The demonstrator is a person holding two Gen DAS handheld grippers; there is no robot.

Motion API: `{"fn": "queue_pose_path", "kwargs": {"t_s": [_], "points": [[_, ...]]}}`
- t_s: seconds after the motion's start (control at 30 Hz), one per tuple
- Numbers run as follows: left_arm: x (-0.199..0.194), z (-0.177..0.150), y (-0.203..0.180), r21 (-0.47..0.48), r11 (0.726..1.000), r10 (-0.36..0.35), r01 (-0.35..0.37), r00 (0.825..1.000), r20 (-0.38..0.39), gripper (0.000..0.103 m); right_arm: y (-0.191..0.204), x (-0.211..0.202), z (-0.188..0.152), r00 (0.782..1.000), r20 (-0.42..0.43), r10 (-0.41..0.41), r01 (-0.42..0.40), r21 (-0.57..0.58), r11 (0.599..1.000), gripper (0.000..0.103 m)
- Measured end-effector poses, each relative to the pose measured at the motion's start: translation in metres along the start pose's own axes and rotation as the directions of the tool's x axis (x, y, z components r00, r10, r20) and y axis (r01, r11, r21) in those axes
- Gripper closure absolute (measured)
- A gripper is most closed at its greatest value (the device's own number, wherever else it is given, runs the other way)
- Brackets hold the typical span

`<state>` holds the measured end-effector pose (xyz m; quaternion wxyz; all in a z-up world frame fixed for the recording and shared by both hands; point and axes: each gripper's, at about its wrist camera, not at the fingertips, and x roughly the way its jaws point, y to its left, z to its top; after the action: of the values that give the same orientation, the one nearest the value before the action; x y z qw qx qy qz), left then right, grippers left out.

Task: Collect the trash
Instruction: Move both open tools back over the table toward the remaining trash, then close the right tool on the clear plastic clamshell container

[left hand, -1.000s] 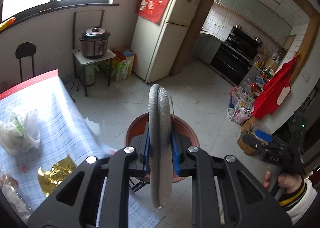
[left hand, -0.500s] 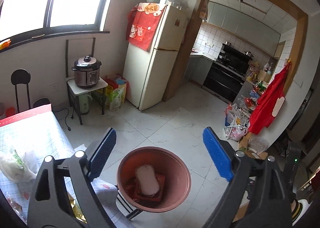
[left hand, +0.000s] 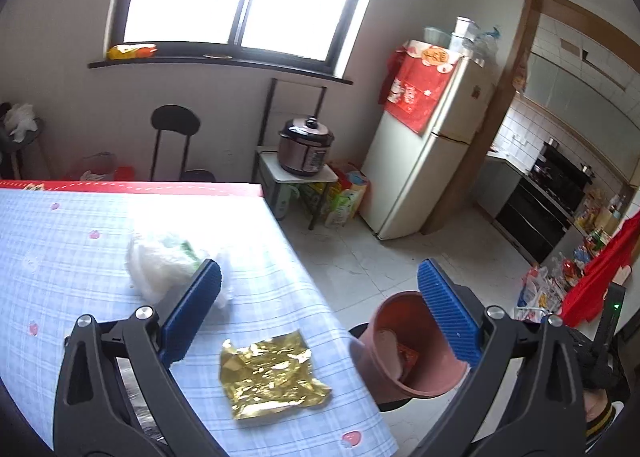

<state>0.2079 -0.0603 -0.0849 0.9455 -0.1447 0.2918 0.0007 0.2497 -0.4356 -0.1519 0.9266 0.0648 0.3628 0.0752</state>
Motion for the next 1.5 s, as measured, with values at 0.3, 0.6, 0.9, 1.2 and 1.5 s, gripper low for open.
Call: {"fn": "queue_pose_path", "kwargs": {"t_s": [0.3, 0.6, 0.9, 1.2, 1.5], "points": [[-0.072, -0.037, 0.138, -0.153, 0.971, 0.181, -0.181, 0.983, -0.018, 0.006, 0.072, 0.011, -0.017, 0.997, -0.06, 0.042, -0.045, -0.051, 0.998, 0.005], [-0.122, -0.09, 0.242, -0.229, 0.908, 0.342, -0.352, 0.936, -0.084, 0.006, 0.175, 0.02, -0.034, 0.986, -0.108, 0.123, -0.141, -0.179, 0.974, 0.005], [-0.128, -0.116, 0.295, -0.235, 0.892, 0.365, -0.386, 0.922, -0.128, 0.006, 0.272, 0.035, -0.065, 0.965, -0.207, 0.159, -0.215, -0.286, 0.934, 0.005], [-0.126, -0.141, 0.344, -0.262, 0.888, 0.336, -0.379, 0.922, -0.194, 0.006, 0.385, 0.06, -0.122, 0.904, -0.37, 0.214, -0.373, -0.44, 0.817, 0.005], [-0.129, -0.154, 0.374, -0.27, 0.891, 0.313, -0.366, 0.924, -0.22, 0.006, 0.45, 0.097, -0.164, 0.88, -0.452, 0.147, -0.402, -0.541, 0.739, 0.005]]}}
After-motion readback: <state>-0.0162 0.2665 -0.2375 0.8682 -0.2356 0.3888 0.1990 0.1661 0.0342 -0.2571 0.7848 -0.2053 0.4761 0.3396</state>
